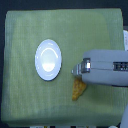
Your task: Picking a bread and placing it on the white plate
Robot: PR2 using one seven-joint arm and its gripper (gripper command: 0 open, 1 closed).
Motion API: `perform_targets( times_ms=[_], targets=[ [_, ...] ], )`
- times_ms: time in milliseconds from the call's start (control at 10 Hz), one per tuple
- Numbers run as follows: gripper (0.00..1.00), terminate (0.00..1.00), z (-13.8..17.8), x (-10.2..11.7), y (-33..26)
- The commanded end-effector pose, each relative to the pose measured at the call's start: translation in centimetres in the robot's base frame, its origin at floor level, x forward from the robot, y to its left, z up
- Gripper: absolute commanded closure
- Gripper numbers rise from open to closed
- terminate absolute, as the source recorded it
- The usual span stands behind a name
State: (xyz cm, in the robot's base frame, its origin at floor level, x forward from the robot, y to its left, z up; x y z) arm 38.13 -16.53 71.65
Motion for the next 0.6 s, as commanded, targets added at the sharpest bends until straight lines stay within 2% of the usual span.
perform_targets(
  times_ms=[0,500],
  targets=[
    [1.0,0.0,1.01,0.54,1.34],
    [1.0,0.0,1.7,1.18,0.53]
  ],
)
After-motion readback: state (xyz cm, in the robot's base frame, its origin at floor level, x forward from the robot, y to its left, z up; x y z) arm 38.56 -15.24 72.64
